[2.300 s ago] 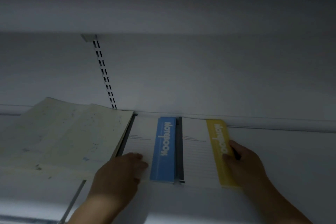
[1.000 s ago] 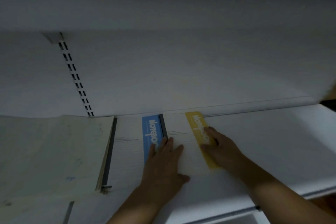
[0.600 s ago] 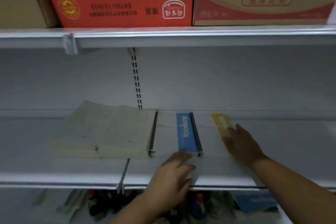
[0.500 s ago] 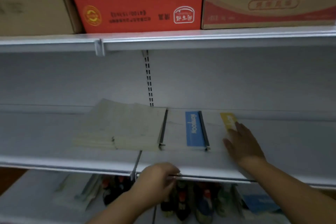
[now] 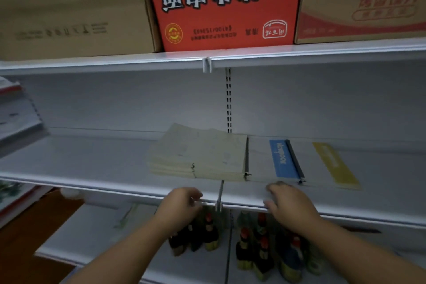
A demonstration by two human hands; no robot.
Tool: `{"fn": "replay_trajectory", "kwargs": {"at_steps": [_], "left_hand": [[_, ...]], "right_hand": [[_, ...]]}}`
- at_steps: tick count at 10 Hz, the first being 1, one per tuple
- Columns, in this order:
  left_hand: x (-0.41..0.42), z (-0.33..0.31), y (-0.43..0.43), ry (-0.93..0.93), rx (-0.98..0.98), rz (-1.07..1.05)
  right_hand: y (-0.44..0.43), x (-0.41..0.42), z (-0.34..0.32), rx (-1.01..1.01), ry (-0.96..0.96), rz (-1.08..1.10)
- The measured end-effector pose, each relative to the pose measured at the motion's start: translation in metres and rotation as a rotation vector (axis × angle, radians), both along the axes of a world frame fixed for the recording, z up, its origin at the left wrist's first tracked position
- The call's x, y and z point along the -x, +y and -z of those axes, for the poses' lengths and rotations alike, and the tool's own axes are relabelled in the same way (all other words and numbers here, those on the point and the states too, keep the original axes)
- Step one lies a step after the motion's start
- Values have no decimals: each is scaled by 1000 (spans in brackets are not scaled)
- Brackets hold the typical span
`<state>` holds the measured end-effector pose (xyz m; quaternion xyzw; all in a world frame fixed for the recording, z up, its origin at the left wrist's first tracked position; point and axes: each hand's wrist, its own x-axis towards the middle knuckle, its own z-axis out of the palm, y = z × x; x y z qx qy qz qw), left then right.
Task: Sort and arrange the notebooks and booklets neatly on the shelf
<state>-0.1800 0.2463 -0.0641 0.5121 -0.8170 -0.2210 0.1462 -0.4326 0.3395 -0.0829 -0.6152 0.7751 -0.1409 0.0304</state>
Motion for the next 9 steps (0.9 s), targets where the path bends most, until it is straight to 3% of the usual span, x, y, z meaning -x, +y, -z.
{"fn": "replay_trajectory", "kwargs": {"at_steps": [1,2,3,4,7,9], "left_hand": [[-3,-9,-35,10,128,-64],[0,-19,-74,-82,259,-16],[9,-25,-105,-234,268,53],[20,-32,-122,-350,177,132],[30,-33,-141,-479,291,235],[28,-61,-126,-495,134,293]], "right_hand": [[-34,-15,-8,32,-78,56],[-67,-25,-14,2,-160,122],[-89,-25,-18,-105,-212,216],[-98,-21,-19,-168,-192,235],[-102,-17,-24,-228,-141,155],[-74,-17,-44,-363,37,53]]}}
